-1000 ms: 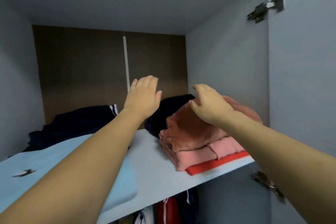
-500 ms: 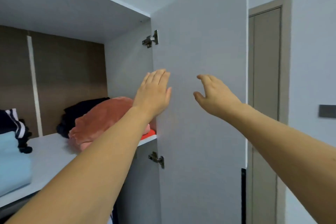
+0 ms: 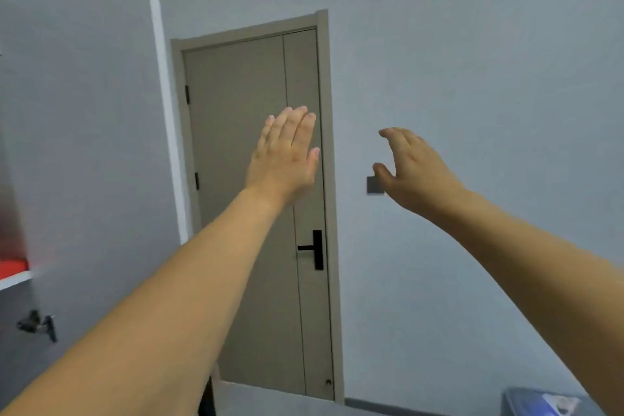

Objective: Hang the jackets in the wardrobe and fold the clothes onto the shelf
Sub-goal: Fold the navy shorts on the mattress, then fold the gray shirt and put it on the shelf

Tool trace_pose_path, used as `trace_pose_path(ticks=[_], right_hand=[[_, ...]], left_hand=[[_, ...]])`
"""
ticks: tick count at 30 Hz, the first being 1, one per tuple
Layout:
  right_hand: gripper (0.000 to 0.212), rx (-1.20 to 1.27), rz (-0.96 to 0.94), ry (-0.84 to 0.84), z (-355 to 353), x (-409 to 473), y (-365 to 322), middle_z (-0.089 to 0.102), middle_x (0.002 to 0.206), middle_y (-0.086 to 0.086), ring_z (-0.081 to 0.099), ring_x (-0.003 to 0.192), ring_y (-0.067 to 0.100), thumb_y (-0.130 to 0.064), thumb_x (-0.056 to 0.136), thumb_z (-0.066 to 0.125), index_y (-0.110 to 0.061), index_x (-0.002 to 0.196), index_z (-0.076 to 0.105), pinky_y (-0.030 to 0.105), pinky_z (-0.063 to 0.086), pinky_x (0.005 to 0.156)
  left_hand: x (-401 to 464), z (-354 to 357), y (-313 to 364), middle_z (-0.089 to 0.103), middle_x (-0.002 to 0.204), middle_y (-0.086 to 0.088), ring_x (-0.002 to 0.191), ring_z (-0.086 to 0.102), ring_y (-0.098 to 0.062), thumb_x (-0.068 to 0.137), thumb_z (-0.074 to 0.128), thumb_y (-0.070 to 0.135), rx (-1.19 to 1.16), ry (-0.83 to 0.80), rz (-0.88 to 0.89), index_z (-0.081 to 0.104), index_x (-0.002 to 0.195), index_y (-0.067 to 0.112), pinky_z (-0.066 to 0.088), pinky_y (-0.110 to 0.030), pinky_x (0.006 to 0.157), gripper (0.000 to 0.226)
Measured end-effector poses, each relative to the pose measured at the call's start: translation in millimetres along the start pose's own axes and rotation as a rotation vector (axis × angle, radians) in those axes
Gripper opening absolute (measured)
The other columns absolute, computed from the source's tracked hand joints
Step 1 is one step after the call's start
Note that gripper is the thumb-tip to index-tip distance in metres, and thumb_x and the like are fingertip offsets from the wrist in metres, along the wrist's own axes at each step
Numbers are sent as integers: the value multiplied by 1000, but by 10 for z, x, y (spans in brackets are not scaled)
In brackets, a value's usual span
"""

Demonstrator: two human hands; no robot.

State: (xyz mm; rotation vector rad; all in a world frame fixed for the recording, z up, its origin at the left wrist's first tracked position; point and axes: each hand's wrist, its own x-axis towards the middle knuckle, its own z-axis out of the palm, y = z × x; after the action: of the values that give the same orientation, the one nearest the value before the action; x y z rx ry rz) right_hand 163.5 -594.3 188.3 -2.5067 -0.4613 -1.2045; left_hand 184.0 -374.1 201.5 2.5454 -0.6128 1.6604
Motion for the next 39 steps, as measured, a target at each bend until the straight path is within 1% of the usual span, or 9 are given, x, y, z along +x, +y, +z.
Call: trace_pose_path(ticks=[6, 12, 19, 21, 25, 31, 35, 39], right_hand=[[58, -133, 170, -25, -122, -287, 1287, 34, 154, 7, 30, 142, 23, -27, 98, 49, -9, 150, 31, 32, 22, 115], [58, -260, 345, -58, 24, -500, 2543, 35, 154, 6, 32, 141, 23, -26, 97, 49, -9, 149, 31, 32, 24, 113], [58, -375, 549, -120, 116, -720, 3870, 34, 155, 5, 31, 142, 21, -26, 98, 49, -10, 150, 30, 32, 24, 114], [58, -406, 609, -133, 92, -869, 4231, 35, 154, 6, 32, 141, 22, -25, 98, 49, -10, 150, 30, 32, 25, 114], [57, -450, 724, -157, -45, -1282, 4938, 35, 153, 5, 33, 140, 22, -26, 98, 49, -11, 150, 31, 33, 27, 113], [57, -505, 891, -173, -443, -2076, 6203, 35, 153, 8, 33, 140, 24, -25, 98, 51, -8, 149, 31, 32, 25, 113], [57, -501, 1006, -165, -570, -2631, 7045, 36, 152, 12, 33, 139, 26, -20, 98, 52, -4, 149, 32, 31, 23, 113], [56, -475, 1128, -189, -548, -3139, 7820, 37, 152, 14, 33, 139, 28, -17, 97, 51, -3, 148, 33, 32, 23, 112]], left_hand=[[365, 1102, 1015, 27, 158, -8, 148, 19, -26, 102, 43, 26, -169, -66, 86, 28, 152, 7, 4, -42, 124, 56], [608, 2412, 1848, 28, 158, -10, 148, 21, -28, 102, 42, 28, -311, -129, 167, 27, 152, 6, 7, -44, 124, 57], [994, 3795, 2971, 25, 160, -9, 148, 19, -26, 103, 41, 29, -501, -218, 275, 25, 153, 6, 5, -43, 124, 58], [1069, 4086, 3391, 24, 160, -9, 149, 18, -26, 103, 41, 29, -564, -243, 296, 24, 153, 7, 5, -42, 124, 58], [1101, 4584, 4327, 24, 160, -9, 149, 18, -26, 103, 41, 29, -669, -293, 393, 24, 153, 7, 6, -43, 124, 58], [1081, 5249, 5945, 24, 160, -10, 148, 19, -25, 103, 41, 28, -805, -346, 486, 25, 153, 7, 7, -44, 124, 57], [968, 5677, 6965, 24, 160, -10, 148, 20, -26, 103, 42, 27, -885, -406, 561, 25, 153, 6, 6, -43, 124, 57], [808, 6202, 7797, 23, 160, -11, 148, 19, -26, 103, 42, 27, -921, -490, 672, 25, 153, 6, 6, -43, 124, 57]])
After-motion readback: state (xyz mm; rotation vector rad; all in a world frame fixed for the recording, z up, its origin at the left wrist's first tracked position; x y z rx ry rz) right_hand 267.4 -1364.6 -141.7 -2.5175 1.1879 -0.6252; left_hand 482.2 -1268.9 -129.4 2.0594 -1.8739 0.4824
